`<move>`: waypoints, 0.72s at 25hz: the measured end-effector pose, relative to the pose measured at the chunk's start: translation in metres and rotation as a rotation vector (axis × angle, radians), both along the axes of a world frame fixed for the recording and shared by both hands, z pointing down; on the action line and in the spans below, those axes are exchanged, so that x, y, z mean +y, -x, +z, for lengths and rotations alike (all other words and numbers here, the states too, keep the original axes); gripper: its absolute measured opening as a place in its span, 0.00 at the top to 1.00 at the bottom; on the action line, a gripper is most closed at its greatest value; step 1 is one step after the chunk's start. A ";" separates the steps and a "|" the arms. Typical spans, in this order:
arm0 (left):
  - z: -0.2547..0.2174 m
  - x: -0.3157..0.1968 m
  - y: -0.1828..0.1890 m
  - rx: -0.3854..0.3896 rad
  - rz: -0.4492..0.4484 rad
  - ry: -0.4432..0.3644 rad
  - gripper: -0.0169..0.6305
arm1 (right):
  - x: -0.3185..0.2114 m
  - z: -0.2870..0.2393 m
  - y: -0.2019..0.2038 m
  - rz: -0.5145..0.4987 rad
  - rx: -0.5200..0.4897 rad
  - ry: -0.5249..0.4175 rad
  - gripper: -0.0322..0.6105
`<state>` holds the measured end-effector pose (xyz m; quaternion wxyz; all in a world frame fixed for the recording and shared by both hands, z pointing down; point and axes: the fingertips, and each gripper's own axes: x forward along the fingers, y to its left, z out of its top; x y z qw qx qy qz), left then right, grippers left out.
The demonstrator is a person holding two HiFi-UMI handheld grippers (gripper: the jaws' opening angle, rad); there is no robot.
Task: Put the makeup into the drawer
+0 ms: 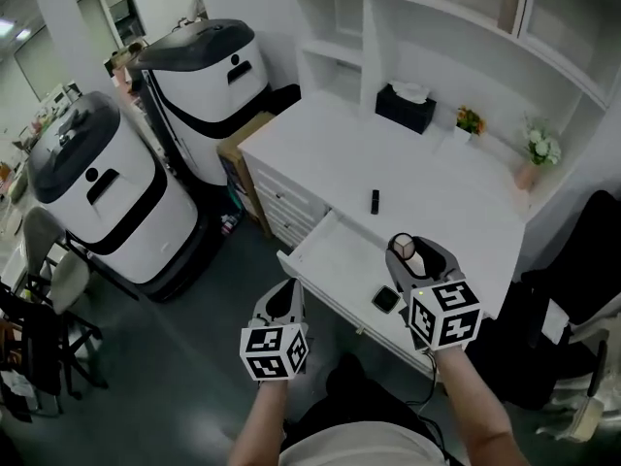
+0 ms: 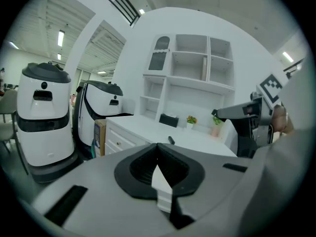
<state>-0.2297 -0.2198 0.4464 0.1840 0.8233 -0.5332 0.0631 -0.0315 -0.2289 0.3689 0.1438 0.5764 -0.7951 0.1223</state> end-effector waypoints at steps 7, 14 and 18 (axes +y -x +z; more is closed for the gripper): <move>0.017 -0.003 0.043 -0.018 -0.111 0.050 0.98 | -0.038 0.037 0.043 -0.113 0.007 0.050 0.62; 0.040 -0.001 0.071 -0.028 -0.199 0.110 0.98 | -0.064 0.088 0.066 -0.190 0.030 0.122 0.62; 0.054 0.001 0.083 -0.032 -0.235 0.148 0.98 | -0.075 0.120 0.075 -0.226 0.049 0.170 0.62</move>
